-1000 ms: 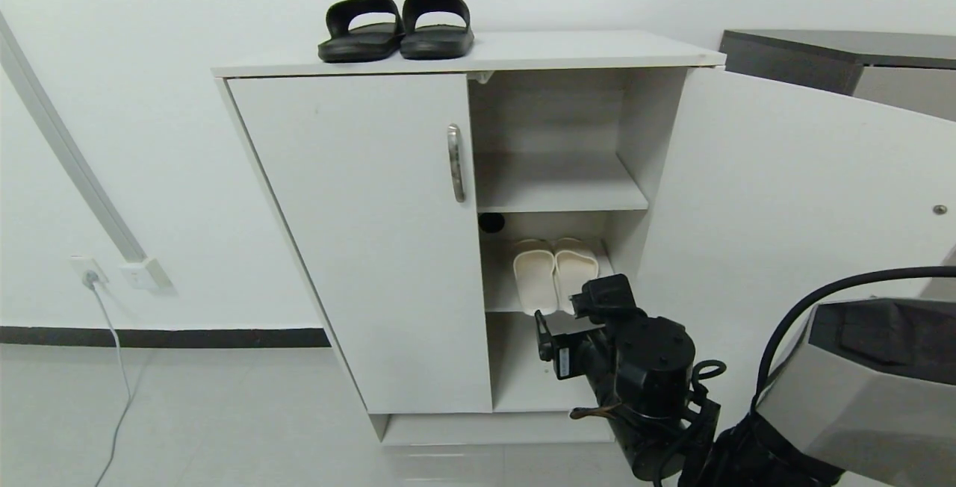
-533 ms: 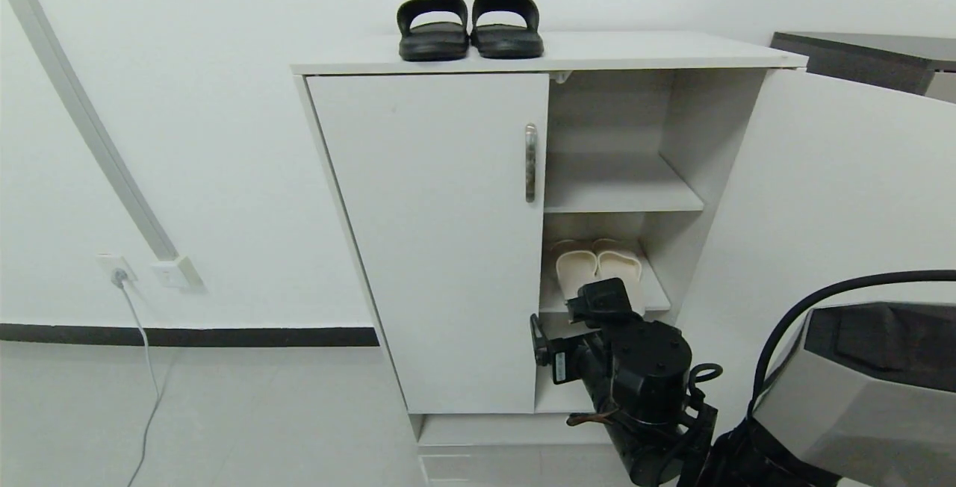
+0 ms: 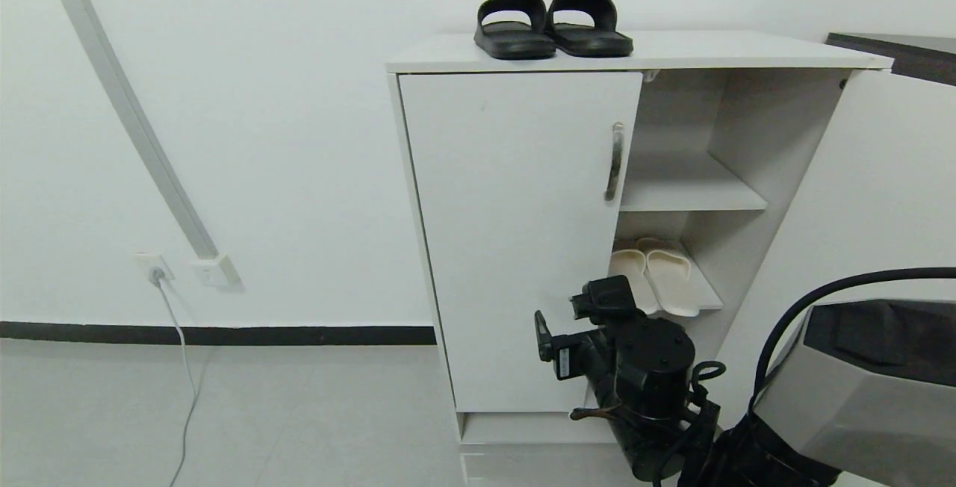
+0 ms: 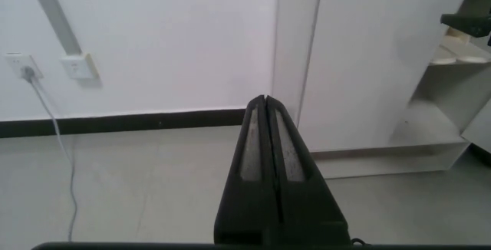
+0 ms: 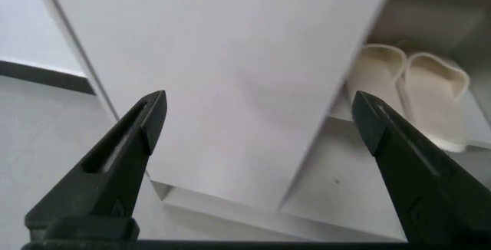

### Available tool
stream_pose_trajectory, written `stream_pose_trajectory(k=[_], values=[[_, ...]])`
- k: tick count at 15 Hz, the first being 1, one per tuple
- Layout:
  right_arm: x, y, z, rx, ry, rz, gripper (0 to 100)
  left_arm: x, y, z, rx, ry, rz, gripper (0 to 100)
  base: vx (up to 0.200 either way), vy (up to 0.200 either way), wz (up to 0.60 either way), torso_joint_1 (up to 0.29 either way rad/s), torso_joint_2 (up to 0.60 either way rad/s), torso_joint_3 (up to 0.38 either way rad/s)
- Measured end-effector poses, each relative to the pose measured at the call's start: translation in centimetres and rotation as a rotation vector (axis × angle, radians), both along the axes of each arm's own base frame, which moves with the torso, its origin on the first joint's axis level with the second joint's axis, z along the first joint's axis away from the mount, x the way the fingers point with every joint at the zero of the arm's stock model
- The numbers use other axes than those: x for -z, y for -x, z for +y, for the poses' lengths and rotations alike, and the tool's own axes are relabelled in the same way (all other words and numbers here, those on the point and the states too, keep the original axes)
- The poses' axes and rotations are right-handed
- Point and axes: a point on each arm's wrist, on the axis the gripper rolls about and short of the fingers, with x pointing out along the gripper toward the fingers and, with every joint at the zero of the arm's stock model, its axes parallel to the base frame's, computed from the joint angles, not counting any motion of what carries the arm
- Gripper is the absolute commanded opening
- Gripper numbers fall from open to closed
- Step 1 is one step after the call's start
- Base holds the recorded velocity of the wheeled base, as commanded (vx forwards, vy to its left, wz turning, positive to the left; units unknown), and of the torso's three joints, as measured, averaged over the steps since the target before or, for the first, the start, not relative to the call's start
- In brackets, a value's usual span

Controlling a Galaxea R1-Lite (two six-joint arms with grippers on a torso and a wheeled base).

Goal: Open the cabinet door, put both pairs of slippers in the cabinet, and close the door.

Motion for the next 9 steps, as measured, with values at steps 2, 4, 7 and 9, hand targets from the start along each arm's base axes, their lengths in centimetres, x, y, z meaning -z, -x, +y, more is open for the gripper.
stream_pose_trajectory(k=[2, 4, 7, 9], values=[[-0.03, -0.18, -0.19, 0.007, -0.003, -0.003, 100, 0.0, 0.0, 0.0, 0.0, 0.0, 0.0, 0, 0.0, 0.0, 0.0, 0.0, 0.0, 0.0], [-0.12, -0.44, -0.47, 0.017, -0.011, -0.011, 100, 0.0, 0.0, 0.0, 0.0, 0.0, 0.0, 0, 0.0, 0.0, 0.0, 0.0, 0.0, 0.0], [-0.47, -0.63, -0.63, 0.022, -0.037, -0.036, 100, -0.01, 0.0, 0.0, 0.002, 0.0, -0.001, 0, 0.0, 0.0, 0.0, 0.0, 0.0, 0.0], [-0.42, -0.77, -0.92, 0.019, -0.038, -0.037, 100, 0.0, 0.0, 0.0, 0.0, 0.0, 0.0, 0, 0.0, 0.0, 0.0, 0.0, 0.0, 0.0]])
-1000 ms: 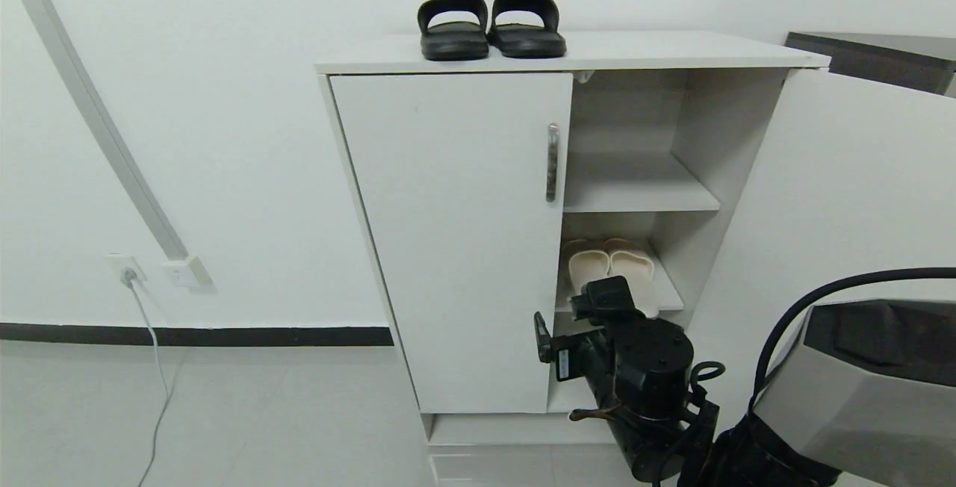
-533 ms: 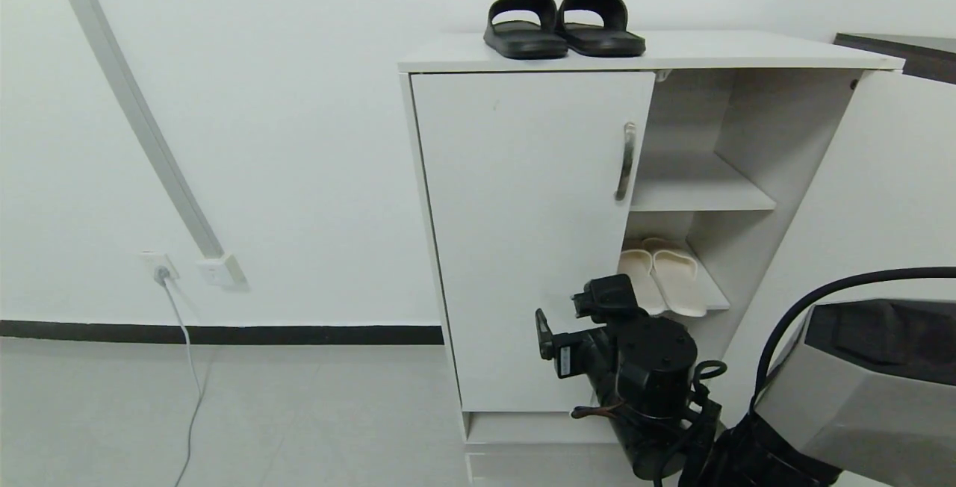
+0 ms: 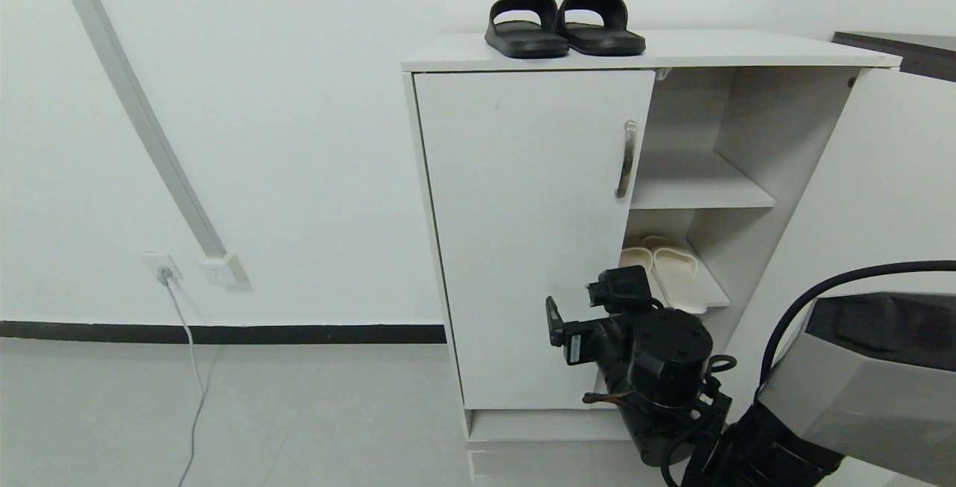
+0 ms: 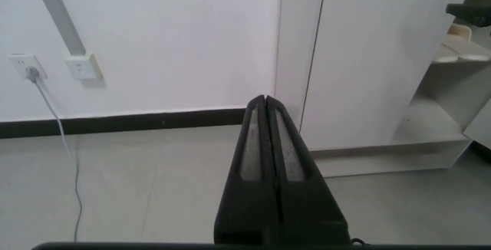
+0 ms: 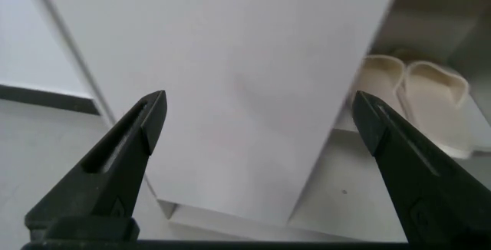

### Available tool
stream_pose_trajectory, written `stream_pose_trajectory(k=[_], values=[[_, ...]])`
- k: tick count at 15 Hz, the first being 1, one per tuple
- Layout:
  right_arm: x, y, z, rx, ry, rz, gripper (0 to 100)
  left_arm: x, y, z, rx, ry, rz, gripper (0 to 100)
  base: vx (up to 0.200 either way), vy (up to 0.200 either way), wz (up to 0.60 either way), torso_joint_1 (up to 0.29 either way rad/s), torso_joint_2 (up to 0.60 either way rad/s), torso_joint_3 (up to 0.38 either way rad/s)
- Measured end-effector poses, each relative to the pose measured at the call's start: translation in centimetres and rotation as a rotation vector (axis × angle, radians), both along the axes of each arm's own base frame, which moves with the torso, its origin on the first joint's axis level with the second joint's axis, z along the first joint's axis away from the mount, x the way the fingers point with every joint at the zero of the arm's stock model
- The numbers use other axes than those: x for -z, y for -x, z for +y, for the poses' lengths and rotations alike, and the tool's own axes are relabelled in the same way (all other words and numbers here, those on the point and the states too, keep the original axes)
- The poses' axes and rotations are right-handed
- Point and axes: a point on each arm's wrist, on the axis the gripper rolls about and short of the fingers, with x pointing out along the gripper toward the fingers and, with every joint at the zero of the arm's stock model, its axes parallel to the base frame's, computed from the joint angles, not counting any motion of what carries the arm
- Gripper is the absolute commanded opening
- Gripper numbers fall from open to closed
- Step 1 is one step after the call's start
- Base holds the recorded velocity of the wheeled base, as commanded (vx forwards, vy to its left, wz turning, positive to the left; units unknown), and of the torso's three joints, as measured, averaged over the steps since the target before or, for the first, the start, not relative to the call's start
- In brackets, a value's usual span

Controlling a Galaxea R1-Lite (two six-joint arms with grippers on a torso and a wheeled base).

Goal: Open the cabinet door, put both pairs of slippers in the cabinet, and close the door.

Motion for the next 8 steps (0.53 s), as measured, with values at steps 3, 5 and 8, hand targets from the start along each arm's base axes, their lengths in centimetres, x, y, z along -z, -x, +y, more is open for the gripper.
stream_pose_trajectory(k=[3, 5, 8], values=[[0.12, 0.11, -0.1, -0.009, 0.009, 0.006, 100, 0.0, 0.0, 0.0, 0.0, 0.0, 0.0, 0, 0.0, 0.0, 0.0, 0.0, 0.0, 0.0], [0.07, 0.12, -0.27, -0.01, 0.016, 0.002, 100, 0.0, 0.0, 0.0, 0.0, 0.0, 0.0, 0, 0.0, 0.0, 0.0, 0.0, 0.0, 0.0], [0.14, 0.15, -0.33, -0.01, 0.022, 0.005, 100, 0.0, 0.0, 0.0, 0.0, 0.0, 0.0, 0, 0.0, 0.0, 0.0, 0.0, 0.0, 0.0]])
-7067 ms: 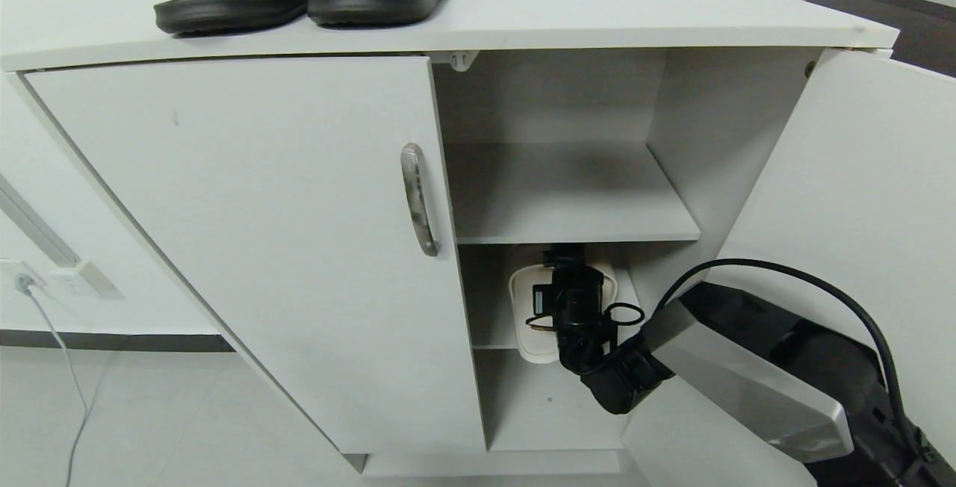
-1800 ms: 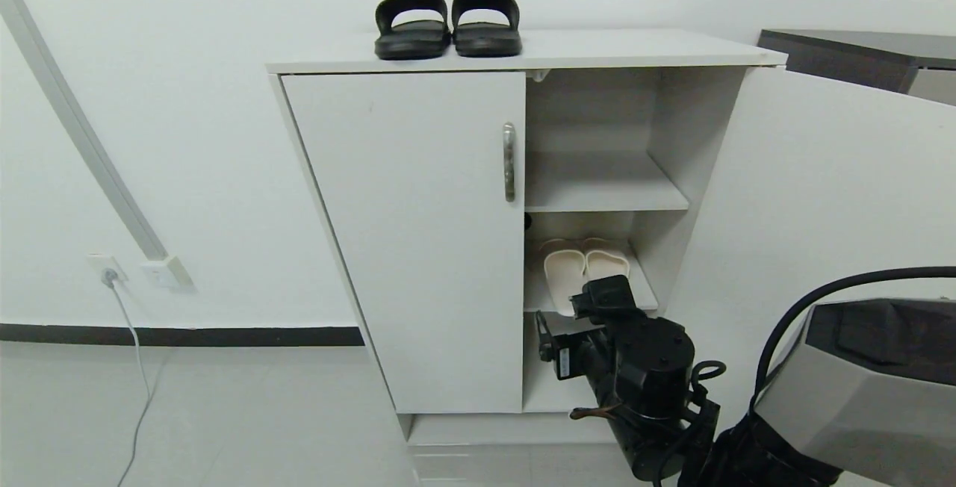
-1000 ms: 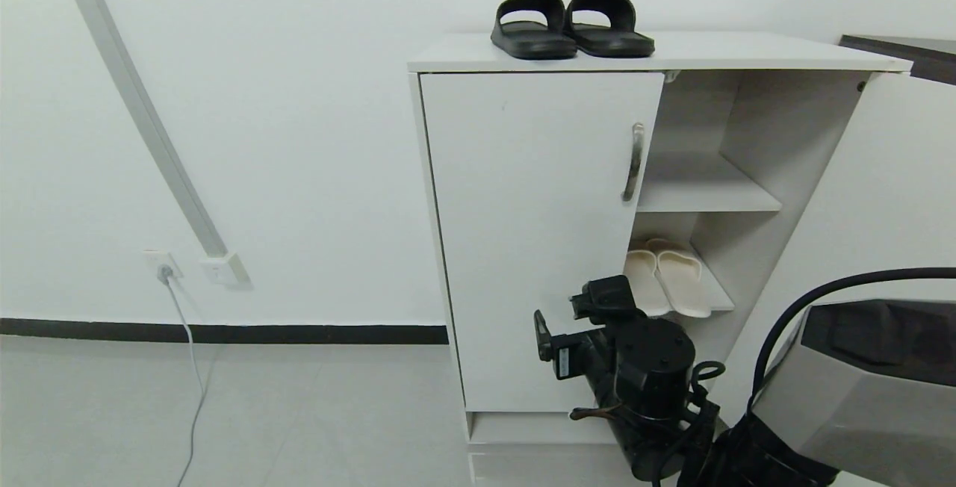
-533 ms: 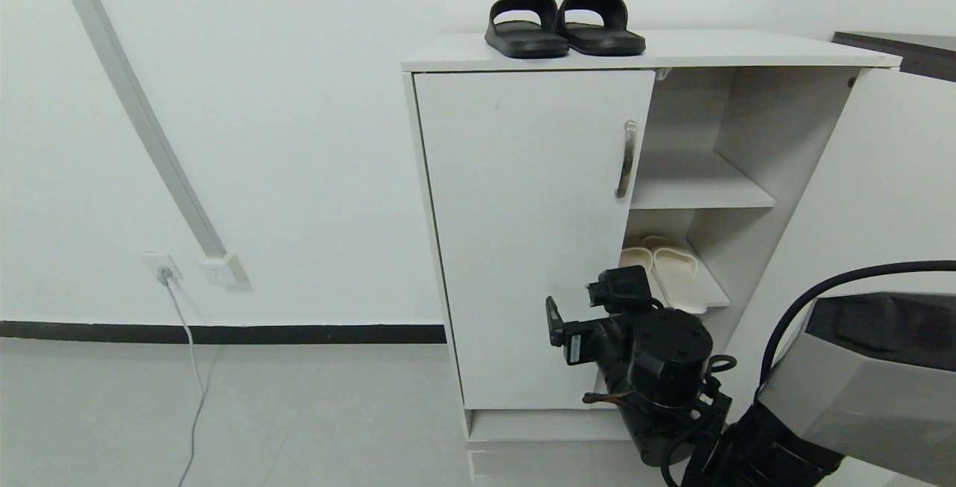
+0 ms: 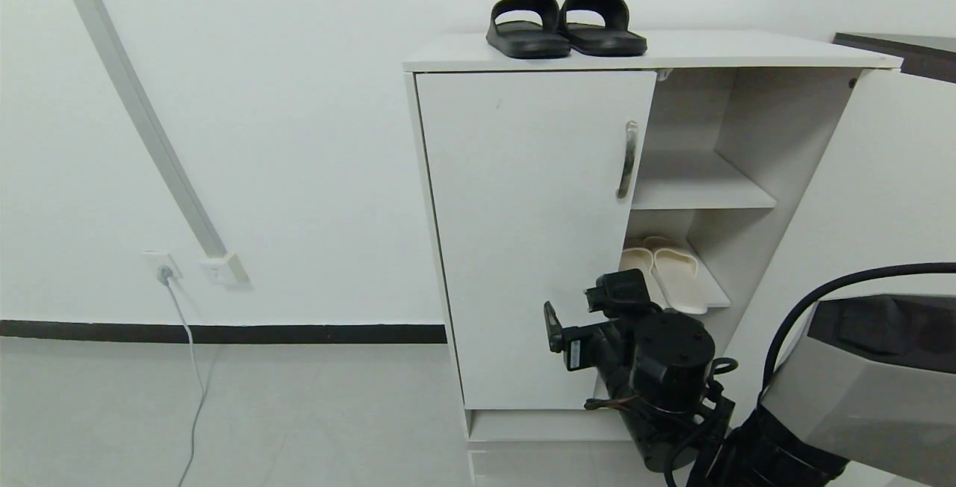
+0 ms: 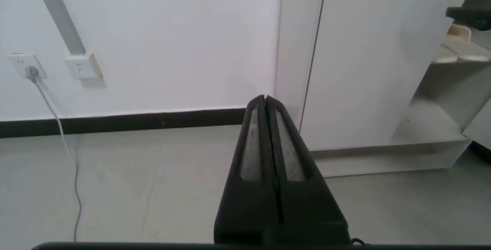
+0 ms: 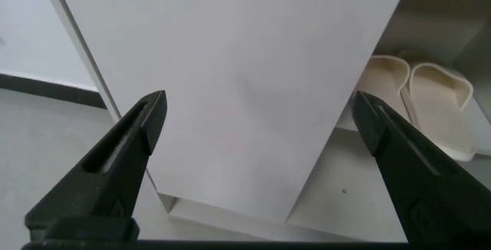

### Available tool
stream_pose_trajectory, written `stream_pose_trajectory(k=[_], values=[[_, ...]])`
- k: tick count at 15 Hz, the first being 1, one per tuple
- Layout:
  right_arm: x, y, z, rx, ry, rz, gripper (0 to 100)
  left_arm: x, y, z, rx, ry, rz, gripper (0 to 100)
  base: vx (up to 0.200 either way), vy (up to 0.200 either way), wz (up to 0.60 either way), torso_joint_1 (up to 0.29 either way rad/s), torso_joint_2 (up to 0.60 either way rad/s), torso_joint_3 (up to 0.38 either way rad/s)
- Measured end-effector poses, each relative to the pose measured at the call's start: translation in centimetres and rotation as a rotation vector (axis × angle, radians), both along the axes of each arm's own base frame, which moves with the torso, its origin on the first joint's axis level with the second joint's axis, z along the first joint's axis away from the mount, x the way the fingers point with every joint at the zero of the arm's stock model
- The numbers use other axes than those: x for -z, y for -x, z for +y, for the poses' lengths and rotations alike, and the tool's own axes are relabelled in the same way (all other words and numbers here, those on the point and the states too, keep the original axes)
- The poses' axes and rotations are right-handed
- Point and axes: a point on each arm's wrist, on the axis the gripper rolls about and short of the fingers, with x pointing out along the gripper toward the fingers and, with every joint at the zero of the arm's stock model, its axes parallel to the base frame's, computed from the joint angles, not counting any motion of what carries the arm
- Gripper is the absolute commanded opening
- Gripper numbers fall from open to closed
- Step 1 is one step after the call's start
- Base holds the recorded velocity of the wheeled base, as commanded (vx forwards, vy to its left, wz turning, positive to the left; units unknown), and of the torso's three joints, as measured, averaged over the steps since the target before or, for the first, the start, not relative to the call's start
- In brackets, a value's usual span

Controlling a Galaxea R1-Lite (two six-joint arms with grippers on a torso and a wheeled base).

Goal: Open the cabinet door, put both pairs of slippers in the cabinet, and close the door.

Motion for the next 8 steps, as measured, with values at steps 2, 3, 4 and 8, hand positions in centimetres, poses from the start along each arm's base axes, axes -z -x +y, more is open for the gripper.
stream_pose_trajectory(k=[2, 3, 4, 8], values=[[0.07, -0.02, -0.04, 0.001, 0.003, 0.003, 100, 0.0, 0.0, 0.0, 0.0, 0.0, 0.0, 0, 0.0, 0.0, 0.0, 0.0, 0.0, 0.0], [0.1, -0.03, -0.03, 0.001, 0.004, 0.004, 100, 0.0, 0.0, 0.0, 0.0, 0.0, 0.0, 0, 0.0, 0.0, 0.0, 0.0, 0.0, 0.0], [0.16, -0.04, -0.02, 0.001, 0.008, 0.006, 100, 0.0, 0.0, 0.0, 0.0, 0.0, 0.0, 0, 0.0, 0.0, 0.0, 0.0, 0.0, 0.0], [0.24, -0.07, -0.02, 0.002, 0.022, 0.005, 100, 0.0, 0.0, 0.0, 0.0, 0.0, 0.0, 0, 0.0, 0.0, 0.0, 0.017, -0.29, -0.27]])
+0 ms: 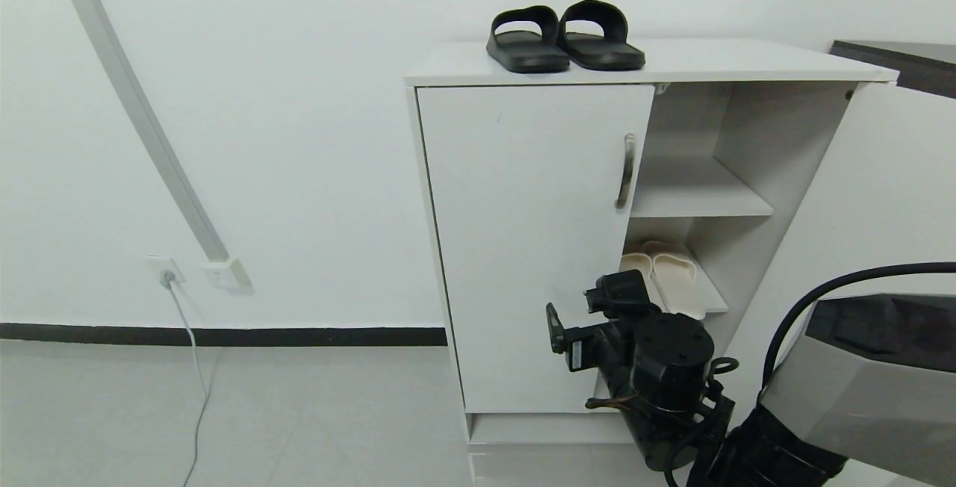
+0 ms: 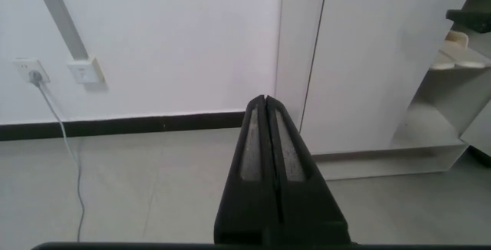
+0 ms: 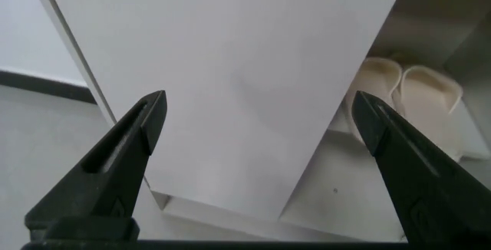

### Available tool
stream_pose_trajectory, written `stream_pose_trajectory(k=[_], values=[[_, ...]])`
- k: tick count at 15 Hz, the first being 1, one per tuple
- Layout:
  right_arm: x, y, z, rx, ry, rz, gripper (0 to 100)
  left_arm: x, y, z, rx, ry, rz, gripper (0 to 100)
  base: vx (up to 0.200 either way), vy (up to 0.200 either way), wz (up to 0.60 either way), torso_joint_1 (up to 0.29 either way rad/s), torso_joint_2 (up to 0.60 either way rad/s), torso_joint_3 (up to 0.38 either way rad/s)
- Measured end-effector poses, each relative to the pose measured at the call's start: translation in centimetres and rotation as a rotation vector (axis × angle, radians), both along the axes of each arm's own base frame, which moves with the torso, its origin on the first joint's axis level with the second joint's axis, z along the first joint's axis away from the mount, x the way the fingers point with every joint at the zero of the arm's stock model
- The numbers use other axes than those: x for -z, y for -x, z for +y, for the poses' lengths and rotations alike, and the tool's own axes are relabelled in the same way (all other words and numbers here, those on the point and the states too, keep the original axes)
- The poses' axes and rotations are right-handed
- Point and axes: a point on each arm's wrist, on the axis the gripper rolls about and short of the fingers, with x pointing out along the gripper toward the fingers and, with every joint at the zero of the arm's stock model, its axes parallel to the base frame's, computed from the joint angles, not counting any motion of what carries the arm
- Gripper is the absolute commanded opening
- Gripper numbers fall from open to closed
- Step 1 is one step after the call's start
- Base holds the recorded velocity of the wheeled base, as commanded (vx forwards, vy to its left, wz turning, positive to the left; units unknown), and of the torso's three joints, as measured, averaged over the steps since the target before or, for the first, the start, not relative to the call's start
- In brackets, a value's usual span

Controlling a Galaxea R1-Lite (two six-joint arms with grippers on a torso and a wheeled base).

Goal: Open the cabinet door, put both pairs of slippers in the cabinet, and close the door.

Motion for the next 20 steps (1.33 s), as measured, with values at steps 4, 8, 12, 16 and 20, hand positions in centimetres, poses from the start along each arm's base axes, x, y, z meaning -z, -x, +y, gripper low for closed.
stream_pose_trajectory(k=[4, 8, 12, 16, 20], values=[[0.06, 0.03, -0.02, 0.0, 0.004, 0.002, 100, 0.0, 0.0, 0.0, 0.0, -0.001, 0.0, 0, 0.0, 0.0, 0.0, 0.08, -0.44, -0.355], [0.06, 0.03, -0.02, 0.0, 0.004, 0.002, 100, 0.0, 0.0, 0.0, 0.0, -0.001, 0.0, 0, 0.0, 0.0, 0.0, 0.122, -0.46, -0.345], [0.08, 0.02, -0.02, 0.0, 0.004, 0.002, 100, 0.0, 0.0, 0.0, 0.001, -0.001, 0.0, 0, 0.0, 0.0, 0.0, 0.149, -0.48, -0.325], [0.23, 0.01, 0.02, -0.001, 0.012, 0.004, 100, 0.0, 0.0, 0.0, 0.0, -0.001, 0.0, 0, 0.0, 0.0, 0.0, 0.183, -0.5, -0.318], [0.27, -0.01, 0.02, -0.001, 0.012, 0.004, 100, 0.0, 0.0, 0.0, 0.0, -0.001, 0.0, 0, 0.0, 0.0, 0.0, 0.207, -0.52, -0.314]])
